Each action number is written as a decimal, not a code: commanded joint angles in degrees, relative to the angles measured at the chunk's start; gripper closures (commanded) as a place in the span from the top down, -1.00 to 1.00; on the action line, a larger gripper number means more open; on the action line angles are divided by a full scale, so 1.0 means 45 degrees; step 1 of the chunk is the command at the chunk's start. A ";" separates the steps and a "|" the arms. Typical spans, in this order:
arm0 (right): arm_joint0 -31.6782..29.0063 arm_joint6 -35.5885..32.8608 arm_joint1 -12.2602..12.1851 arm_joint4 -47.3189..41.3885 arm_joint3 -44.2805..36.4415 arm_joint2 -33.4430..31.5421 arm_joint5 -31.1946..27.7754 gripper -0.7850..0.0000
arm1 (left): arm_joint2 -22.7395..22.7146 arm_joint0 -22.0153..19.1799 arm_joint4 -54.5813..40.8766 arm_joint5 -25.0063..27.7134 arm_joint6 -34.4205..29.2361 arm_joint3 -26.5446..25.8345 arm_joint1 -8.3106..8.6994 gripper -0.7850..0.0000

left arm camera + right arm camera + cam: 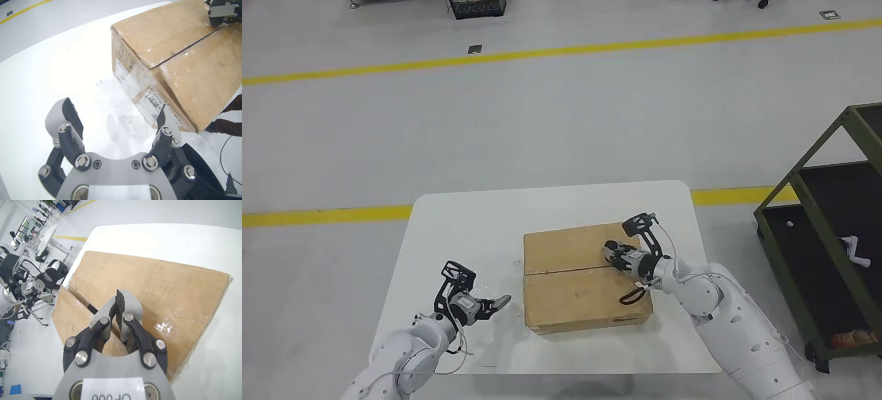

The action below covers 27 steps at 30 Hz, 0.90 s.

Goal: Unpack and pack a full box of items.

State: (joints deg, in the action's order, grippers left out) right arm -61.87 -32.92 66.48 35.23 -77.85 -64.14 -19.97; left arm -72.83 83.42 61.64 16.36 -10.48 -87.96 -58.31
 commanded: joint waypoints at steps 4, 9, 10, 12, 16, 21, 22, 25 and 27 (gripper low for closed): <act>0.0071 0.0031 0.0021 -0.0036 0.0141 0.0050 -0.0016 -1.00 | 0.0454 -0.0366 0.0670 -0.0425 0.0694 0.0818 -0.0145 1.00; 0.0111 0.0089 0.0029 -0.0055 0.0259 0.0041 -0.0006 -1.00 | 0.1287 -0.1057 0.0732 -0.0436 0.1341 0.2103 -0.0410 1.00; 0.0116 0.0104 0.0029 -0.0056 0.0280 0.0035 -0.0007 -1.00 | 0.1486 -0.1252 0.0832 -0.0394 0.1472 0.2360 -0.0469 1.00; 0.0122 0.0103 0.0031 -0.0046 0.0307 0.0036 0.0003 -1.00 | 0.1846 -0.1603 0.0929 -0.0311 0.1664 0.2902 -0.0588 1.00; 0.0137 0.0120 0.0037 -0.0088 0.0343 0.0027 0.0029 -1.00 | 0.2293 -0.2276 0.0791 -0.0315 0.1746 0.3934 -0.0802 1.00; 0.0187 0.0142 0.0059 -0.0088 0.0378 0.0090 0.0033 -1.00 | 0.2769 -0.2972 0.0456 -0.0461 0.1600 0.4957 -0.1083 1.00; 0.0200 0.0143 0.0062 -0.0089 0.0393 0.0093 0.0033 -1.00 | 0.2851 -0.3062 0.0497 -0.0468 0.1659 0.5099 -0.1124 1.00; 0.0242 0.0145 0.0071 -0.0114 0.0481 0.0104 0.0035 -1.00 | 0.3109 -0.3326 0.0791 -0.0576 0.2013 0.5502 -0.1245 1.00; 0.0273 0.0137 0.0081 -0.0120 0.0526 0.0131 0.0041 -1.00 | 0.3329 -0.3499 0.0905 -0.0635 0.2341 0.5795 -0.1354 1.00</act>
State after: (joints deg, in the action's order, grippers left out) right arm -60.70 -32.26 66.82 34.72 -75.56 -63.61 -19.80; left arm -58.39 68.06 65.33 13.64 -0.73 -62.55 -64.19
